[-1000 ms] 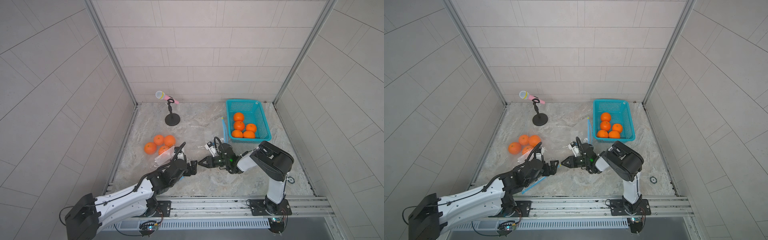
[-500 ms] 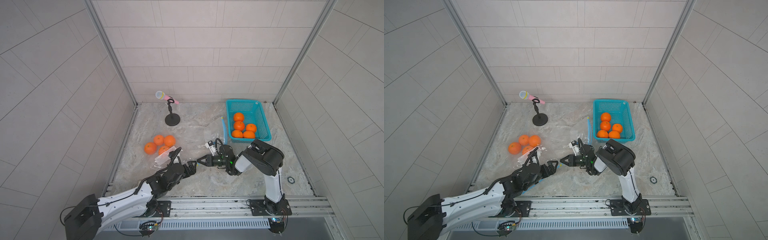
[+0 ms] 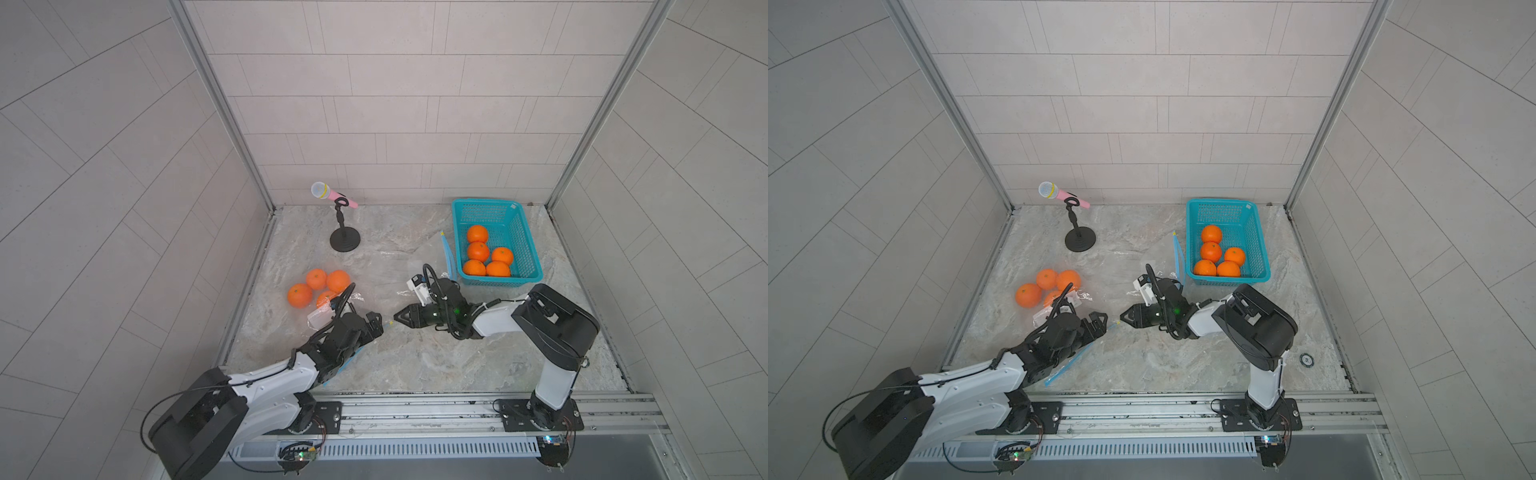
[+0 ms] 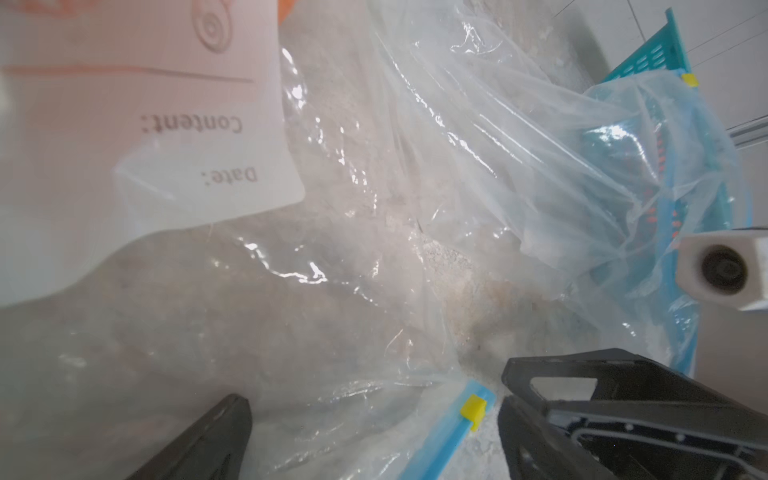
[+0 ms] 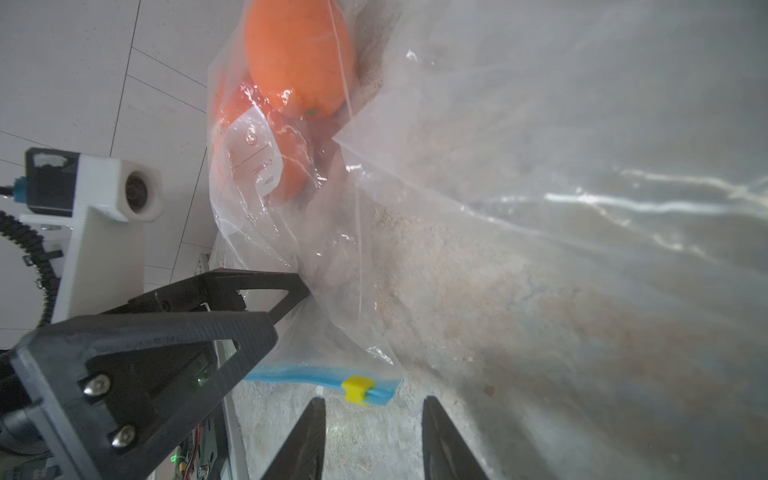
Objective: Open the zip-top bag and take out the orange
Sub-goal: Pick up the zipper food storage bag at the center of the board.
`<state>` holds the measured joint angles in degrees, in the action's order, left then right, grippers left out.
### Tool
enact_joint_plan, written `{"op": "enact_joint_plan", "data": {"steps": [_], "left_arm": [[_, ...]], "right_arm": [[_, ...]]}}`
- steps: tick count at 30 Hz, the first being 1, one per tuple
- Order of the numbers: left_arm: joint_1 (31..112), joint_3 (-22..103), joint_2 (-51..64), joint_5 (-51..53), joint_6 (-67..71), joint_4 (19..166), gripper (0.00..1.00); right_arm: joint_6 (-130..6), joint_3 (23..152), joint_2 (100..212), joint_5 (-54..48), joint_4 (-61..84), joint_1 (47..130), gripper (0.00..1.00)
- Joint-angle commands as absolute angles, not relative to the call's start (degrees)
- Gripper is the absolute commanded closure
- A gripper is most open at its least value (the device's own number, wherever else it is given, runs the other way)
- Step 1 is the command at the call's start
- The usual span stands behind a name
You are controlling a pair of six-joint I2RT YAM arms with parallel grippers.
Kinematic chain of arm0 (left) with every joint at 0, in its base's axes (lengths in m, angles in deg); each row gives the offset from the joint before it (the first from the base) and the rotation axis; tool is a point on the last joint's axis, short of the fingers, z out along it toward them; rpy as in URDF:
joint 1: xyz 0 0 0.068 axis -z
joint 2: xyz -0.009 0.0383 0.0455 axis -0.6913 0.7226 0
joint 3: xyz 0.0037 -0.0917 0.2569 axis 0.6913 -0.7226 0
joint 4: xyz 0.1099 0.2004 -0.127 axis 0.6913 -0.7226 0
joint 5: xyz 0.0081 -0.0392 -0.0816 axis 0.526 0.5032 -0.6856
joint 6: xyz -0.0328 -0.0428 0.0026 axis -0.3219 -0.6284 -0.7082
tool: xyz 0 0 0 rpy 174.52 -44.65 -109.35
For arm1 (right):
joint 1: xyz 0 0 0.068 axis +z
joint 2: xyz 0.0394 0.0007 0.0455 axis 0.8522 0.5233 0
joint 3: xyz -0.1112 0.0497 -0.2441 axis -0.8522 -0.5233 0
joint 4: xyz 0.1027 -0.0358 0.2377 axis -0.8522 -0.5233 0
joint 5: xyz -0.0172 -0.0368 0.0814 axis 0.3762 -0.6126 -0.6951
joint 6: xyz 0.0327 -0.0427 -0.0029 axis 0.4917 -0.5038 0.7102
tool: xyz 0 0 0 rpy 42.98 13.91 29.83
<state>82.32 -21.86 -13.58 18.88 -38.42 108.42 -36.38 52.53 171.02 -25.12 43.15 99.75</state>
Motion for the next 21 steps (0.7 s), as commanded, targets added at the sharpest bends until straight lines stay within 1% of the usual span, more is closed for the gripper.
{"op": "enact_joint_plan", "data": {"steps": [1, 3, 6, 9, 11, 13, 14, 15, 17, 19, 21], "left_arm": [[80.63, -23.12, -10.61, 12.8, -36.36, 111.4, 0.02], [79.64, -22.48, -10.5, 14.51, -34.13, 107.29, 0.03], [76.62, -23.59, -13.1, 14.84, -32.47, 103.02, 0.06], [74.62, -23.4, -20.12, 16.98, -29.55, 94.14, 0.07], [72.49, -23.39, -25.45, 12.8, -28.6, 91.15, 0.09], [72.25, -22.83, -28.82, 9.03, -29.52, 89.75, 0.1], [72.21, -22.68, -29.6, 6.56, -30.43, 89.97, 0.1], [72.23, -22.45, -29.91, 4.71, -31.47, 90.13, 0.1], [72.23, -22.5, -30.36, 0.76, -34.41, 91.71, 0.06], [72.21, -23.54, -30.2, -3.31, -39.72, 96.39, 0.03], [72.34, -25.46, -29.37, -4.7, -46.01, 100.83, 0.02]], "right_arm": [[-41.5, 54.13, 170.63, -18.89, 30.67, 103.2, 0.57], [-43.07, 55.54, 170.02, -14.98, 27.7, 105.57, 0.52], [-39.58, 54.8, 171.45, -15.78, 32.87, 105.3, 0.52], [-36.89, 54.05, 172.87, -15.41, 37.83, 105.43, 0.53], [-36.29, 54.02, 172.96, -15.71, 39.1, 105.48, 0.53], [-35.08, 53.08, 172.67, -14.97, 41.83, 105.56, 0.52], [-34.1, 52.48, 172.57, -14.72, 43.58, 105.6, 0.52], [-32.64, 52.53, 172.31, -14.03, 42.92, 105.82, 0.5], [-31.92, 52.99, 172.77, -15.4, 42.98, 105.91, 0.49], [-29.72, 52.45, 173.64, -15.83, 44.93, 106.11, 0.51], [-27.03, 51.62, 174.76, -16.17, 47.54, 106.17, 0.56]]}}
